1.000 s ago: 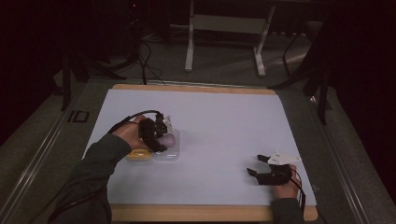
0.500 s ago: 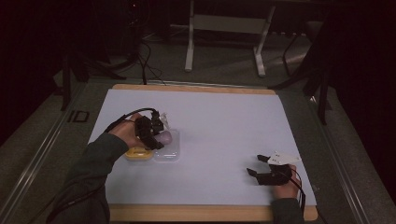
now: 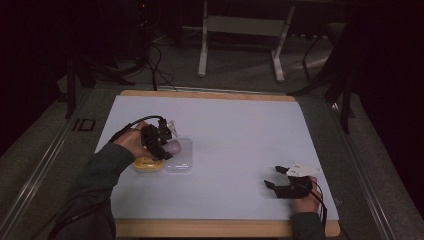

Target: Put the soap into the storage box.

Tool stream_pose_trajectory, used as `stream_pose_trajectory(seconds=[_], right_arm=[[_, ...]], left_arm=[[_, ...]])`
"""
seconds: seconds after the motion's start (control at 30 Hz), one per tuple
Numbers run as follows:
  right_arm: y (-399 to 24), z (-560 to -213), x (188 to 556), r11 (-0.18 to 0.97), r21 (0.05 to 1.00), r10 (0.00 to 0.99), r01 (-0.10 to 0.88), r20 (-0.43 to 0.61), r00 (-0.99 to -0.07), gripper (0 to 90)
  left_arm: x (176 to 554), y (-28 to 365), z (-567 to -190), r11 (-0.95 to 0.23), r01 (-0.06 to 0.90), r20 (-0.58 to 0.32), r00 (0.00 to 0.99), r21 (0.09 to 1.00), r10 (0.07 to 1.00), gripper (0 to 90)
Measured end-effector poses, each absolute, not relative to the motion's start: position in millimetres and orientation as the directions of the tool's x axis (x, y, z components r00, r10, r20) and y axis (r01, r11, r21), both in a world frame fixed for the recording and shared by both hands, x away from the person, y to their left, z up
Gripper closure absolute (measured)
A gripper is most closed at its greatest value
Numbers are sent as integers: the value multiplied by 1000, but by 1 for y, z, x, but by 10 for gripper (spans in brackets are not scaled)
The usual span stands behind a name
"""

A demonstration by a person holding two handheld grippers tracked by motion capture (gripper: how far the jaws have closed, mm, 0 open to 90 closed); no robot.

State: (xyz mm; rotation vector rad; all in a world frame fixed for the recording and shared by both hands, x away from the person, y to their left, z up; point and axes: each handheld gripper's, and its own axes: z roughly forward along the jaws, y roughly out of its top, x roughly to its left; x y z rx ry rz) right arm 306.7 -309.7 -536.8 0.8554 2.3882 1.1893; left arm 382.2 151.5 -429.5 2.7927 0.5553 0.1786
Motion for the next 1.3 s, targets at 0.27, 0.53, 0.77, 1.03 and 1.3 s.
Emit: stream_pose_trajectory(seconds=[0.27,0.53,0.77,1.03,1.3], right_arm=[[-309,-537,307,470,804,648,364,-34,-761,257],[-309,-537,307,471,803,648,365,-34,-761,257],[-308,-537,307,482,798,645,361,-44,-763,257],[-308,-537,307,480,799,646,362,-43,-763,257],[-308,-537,307,482,799,645,360,-45,-763,256]], left_arm=[[384,158,-436,-879,384,63,907,281,417,499],[387,168,-441,-860,434,64,883,269,466,499],[391,175,-448,-823,507,56,842,257,536,499],[395,186,-454,-758,600,36,778,255,628,499],[402,201,-467,-677,694,-28,703,244,711,498]])
